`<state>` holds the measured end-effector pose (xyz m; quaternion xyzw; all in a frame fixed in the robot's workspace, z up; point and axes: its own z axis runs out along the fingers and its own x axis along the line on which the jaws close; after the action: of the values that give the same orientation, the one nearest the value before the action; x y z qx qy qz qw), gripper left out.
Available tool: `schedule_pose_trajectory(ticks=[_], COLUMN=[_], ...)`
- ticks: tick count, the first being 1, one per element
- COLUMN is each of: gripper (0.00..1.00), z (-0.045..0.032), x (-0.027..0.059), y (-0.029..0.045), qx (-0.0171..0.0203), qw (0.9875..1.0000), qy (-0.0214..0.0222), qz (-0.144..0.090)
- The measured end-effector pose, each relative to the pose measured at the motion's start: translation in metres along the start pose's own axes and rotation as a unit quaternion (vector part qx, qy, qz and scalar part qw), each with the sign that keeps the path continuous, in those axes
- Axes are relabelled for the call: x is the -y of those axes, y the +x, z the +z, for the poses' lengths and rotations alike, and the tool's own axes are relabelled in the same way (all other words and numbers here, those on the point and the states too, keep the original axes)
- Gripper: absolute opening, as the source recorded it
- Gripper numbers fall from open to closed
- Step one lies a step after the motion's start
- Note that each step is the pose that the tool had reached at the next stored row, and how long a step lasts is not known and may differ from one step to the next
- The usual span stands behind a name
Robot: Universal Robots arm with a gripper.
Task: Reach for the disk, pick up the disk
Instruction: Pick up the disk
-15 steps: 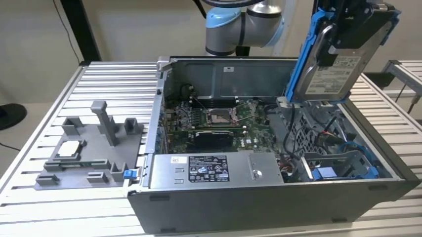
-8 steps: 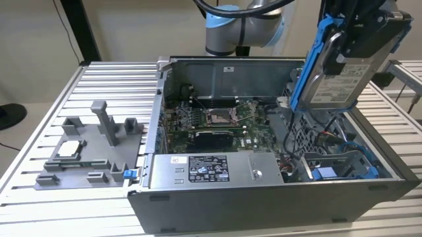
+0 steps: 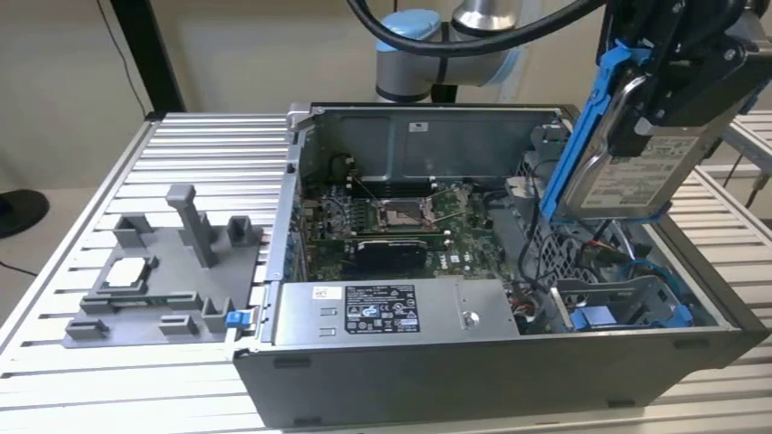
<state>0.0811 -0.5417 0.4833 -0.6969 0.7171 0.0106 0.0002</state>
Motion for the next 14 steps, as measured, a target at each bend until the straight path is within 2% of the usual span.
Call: schedule_pose_trajectory(ticks=[14], gripper=[0.00], z=[-0.0004], x=[0.0102], y=[0.0417], qx=[0.0000], qw=[1.0000], qy=[-0.0005], qz=[0.000])
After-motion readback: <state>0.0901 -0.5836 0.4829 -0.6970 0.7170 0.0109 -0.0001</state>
